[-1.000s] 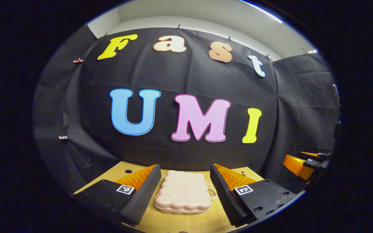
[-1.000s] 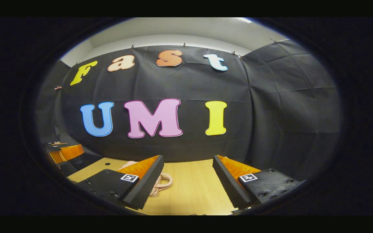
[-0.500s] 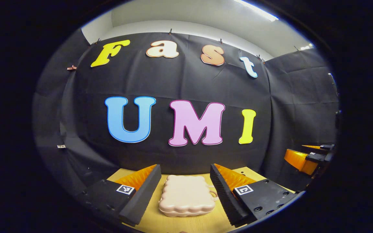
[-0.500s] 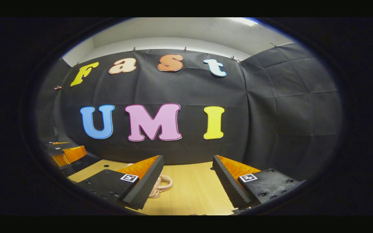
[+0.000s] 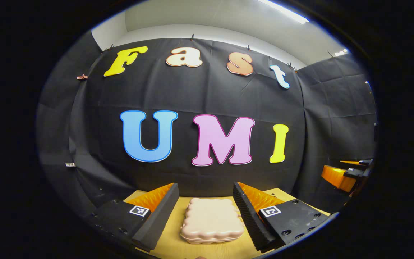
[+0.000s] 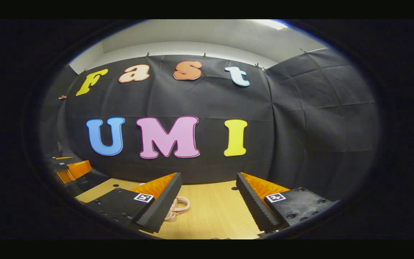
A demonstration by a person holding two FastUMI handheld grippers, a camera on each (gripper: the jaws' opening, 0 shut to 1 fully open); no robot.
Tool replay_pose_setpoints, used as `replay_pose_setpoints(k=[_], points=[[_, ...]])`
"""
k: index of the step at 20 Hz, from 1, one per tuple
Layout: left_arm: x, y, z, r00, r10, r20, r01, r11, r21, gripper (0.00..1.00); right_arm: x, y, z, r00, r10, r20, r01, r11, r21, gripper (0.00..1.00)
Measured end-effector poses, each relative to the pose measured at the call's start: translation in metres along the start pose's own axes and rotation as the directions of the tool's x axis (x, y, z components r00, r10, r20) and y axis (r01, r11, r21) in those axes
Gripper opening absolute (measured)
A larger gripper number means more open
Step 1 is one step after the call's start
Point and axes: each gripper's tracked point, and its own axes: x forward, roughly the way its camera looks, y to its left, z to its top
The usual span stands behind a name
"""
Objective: First open the suitcase, pack the skin care products into it, and then close the suitcase.
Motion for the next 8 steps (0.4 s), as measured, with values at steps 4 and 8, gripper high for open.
replay_pose_setpoints(k=[4,8], points=[[-0.004,0.005,-0.005,1.000,0.017,0.009,-0.017,1.000,-0.001,0.96,-0.001,0.002,-0.002,1.000,0.002,-0.001,-0.002,1.000,0.004,0.97],[-0.010,0.003,-0.015,1.000,0.015,0.006,-0.016,1.000,0.018,0.96,-0.002,0.002,-0.004,1.000,0.001,0.001,-0.001,1.000,0.004,0.96]])
